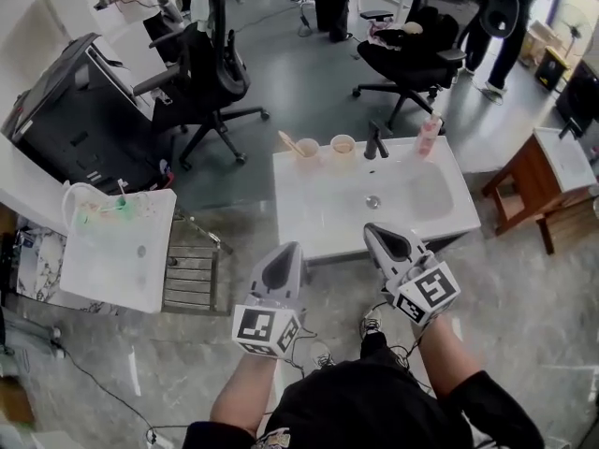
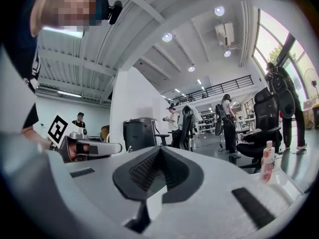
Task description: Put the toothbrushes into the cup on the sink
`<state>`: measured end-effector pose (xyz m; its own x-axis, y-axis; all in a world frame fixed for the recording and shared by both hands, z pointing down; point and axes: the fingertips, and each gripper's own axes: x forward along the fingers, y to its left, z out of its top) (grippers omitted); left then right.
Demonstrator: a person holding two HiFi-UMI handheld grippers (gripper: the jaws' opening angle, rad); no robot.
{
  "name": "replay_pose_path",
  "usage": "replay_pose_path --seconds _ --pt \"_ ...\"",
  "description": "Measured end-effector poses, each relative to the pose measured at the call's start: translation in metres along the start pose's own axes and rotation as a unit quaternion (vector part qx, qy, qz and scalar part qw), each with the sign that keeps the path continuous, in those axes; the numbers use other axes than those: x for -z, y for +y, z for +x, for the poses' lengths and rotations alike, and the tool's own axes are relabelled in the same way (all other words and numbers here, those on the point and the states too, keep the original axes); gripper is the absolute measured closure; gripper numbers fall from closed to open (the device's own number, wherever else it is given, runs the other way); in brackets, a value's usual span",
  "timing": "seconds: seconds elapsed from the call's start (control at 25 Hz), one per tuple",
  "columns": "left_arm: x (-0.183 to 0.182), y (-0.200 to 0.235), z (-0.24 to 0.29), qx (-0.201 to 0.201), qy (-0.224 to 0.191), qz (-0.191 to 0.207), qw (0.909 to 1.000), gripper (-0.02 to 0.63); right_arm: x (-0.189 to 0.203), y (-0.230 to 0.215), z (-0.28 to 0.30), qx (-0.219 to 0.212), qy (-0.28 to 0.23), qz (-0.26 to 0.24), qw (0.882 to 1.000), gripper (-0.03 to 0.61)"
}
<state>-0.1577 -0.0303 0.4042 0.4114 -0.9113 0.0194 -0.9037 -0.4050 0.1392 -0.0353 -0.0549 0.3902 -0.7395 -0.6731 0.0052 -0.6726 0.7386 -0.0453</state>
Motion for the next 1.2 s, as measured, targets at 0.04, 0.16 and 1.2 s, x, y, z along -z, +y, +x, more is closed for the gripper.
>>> replay_pose_path --seconds 0.04,0.16,1.2 --pt "0.001 -0.001 -0.002 0.006 0.001 -0.001 1.0 0.609 0.0 0.003 -0.004 0.006 0.001 -0.001 1.0 0.572" --pt "0.001 -0.001 -0.007 0.017 0.001 -0.005 0.9998 0.609 -0.001 0.013 -0.011 0.019 0.003 -0.004 1.0 0.572" --pt "-0.005 -0.076 0.007 -0.023 -0.004 0.008 0.9997 0.609 -0.015 -0.023 -0.067 -0.024 -0.01 -0.001 1.0 0.572"
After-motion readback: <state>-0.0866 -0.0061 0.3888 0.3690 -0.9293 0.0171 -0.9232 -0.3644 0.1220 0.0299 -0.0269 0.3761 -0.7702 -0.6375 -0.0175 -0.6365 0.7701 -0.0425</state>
